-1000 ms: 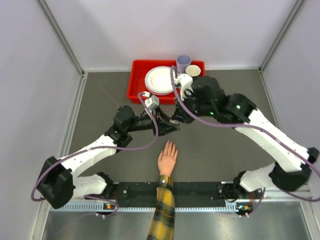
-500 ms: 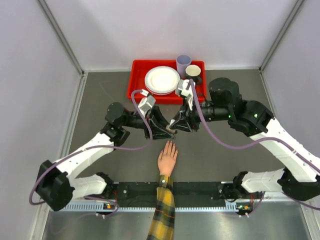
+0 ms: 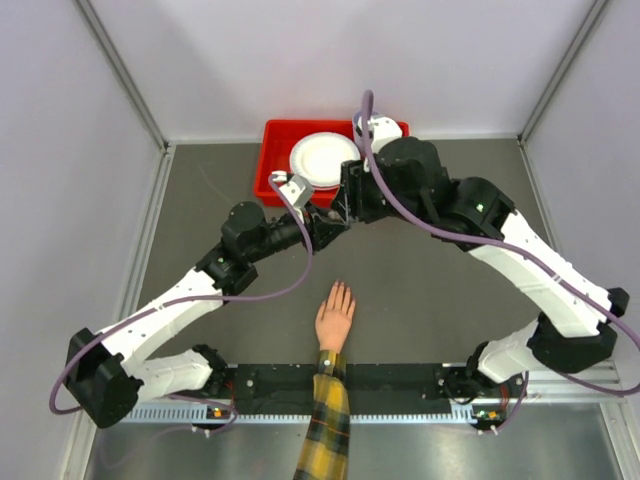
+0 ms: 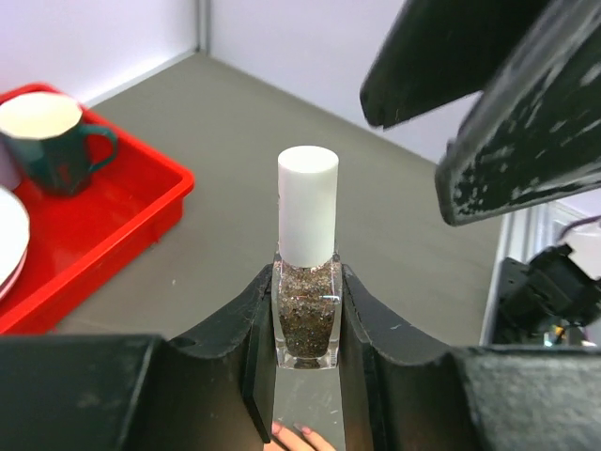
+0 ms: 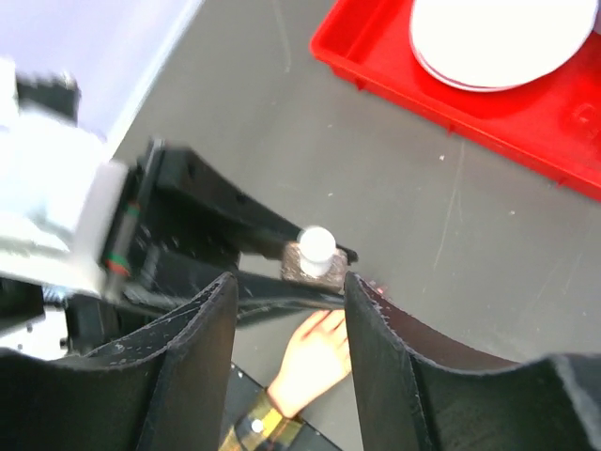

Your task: Paint the nails

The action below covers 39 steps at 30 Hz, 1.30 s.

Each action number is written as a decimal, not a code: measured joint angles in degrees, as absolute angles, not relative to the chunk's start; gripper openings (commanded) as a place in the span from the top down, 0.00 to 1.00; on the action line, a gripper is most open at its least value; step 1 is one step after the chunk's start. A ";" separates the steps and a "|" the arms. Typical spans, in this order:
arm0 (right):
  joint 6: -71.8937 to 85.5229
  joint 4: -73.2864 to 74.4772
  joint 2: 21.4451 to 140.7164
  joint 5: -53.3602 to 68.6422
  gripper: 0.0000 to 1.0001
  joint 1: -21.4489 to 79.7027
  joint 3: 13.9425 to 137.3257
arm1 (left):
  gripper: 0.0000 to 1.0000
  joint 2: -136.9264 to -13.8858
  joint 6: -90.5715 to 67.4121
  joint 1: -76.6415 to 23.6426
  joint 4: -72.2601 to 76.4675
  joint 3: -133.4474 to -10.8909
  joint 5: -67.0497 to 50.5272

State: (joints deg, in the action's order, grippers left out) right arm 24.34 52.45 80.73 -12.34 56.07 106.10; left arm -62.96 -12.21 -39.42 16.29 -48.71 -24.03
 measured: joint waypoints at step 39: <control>25.65 59.05 91.66 -16.67 1.00 56.90 115.20 | 1.00 -61.21 -12.49 -40.66 17.91 -46.19 -17.47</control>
